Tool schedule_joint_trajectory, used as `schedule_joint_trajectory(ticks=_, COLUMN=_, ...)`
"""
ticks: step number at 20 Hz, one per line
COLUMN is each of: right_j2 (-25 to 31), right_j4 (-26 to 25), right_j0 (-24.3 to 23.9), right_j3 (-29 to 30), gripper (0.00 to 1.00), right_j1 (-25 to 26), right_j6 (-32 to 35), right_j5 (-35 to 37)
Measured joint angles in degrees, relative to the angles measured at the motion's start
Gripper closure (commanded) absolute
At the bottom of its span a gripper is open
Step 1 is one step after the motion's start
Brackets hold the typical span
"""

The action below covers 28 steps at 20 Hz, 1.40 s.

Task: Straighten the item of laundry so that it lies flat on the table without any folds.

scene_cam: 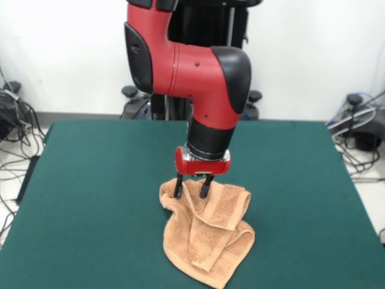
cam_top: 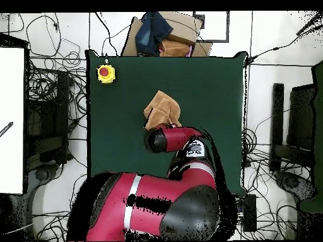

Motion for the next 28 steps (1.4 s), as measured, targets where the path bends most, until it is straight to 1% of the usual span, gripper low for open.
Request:
schedule_joint_trajectory(ticks=13, right_j2=-1.73, right_j4=0.01, right_j0=0.55, right_j3=0.01, gripper=0.0, right_j1=0.45, right_j6=0.0, right_j5=-2.06)
schedule_joint_trajectory(ticks=28, right_j2=-1.76, right_j4=0.01, right_j0=0.39, right_j3=0.0, gripper=0.0, right_j1=0.89, right_j6=0.0, right_j5=-3.28)
